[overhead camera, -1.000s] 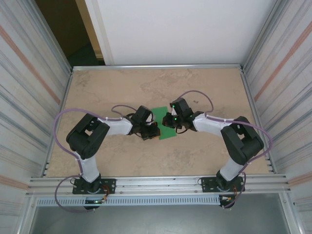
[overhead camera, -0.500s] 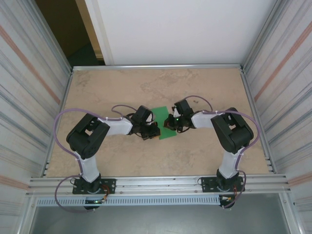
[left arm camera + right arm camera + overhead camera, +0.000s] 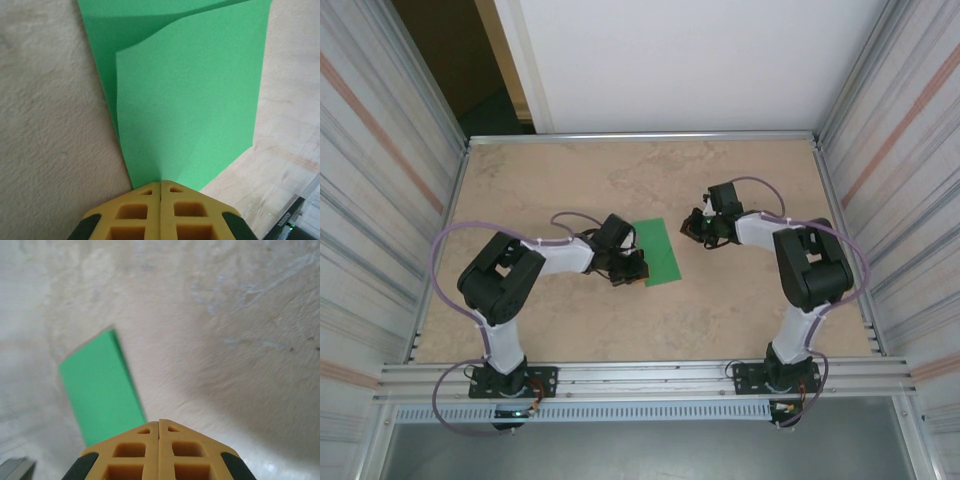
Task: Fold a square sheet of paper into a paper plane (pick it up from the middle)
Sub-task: Fold the triangle a second time at the center of the table.
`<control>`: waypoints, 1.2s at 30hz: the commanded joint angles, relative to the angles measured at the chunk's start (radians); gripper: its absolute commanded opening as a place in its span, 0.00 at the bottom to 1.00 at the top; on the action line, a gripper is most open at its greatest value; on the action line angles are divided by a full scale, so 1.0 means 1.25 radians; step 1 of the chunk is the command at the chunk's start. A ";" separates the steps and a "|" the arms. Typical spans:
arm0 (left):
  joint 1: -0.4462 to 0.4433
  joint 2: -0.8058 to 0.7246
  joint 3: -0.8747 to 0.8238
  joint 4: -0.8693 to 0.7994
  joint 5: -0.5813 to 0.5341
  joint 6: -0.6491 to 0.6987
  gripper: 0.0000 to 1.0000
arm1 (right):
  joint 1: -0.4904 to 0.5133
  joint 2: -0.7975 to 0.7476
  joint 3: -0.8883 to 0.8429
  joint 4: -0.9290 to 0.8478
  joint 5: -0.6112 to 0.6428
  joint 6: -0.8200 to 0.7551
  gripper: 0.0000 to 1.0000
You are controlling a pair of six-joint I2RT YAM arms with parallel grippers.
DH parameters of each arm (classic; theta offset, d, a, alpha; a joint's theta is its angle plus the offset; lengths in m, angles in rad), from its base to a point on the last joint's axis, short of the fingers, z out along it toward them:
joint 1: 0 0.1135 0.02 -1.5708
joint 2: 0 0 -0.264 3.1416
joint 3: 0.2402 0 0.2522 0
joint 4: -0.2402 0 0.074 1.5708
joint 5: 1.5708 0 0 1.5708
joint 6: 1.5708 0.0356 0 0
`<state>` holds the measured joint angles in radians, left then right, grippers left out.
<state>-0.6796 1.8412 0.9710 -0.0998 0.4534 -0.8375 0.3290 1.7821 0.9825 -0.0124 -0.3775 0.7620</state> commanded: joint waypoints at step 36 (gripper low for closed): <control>0.081 0.060 0.085 -0.024 -0.056 0.064 0.11 | 0.153 -0.098 -0.059 -0.060 0.021 0.134 0.46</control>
<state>-0.5716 1.9179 1.0863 -0.1242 0.4084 -0.7811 0.5171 1.6371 0.8795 -0.0826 -0.3626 0.9096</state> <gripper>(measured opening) 0.107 0.466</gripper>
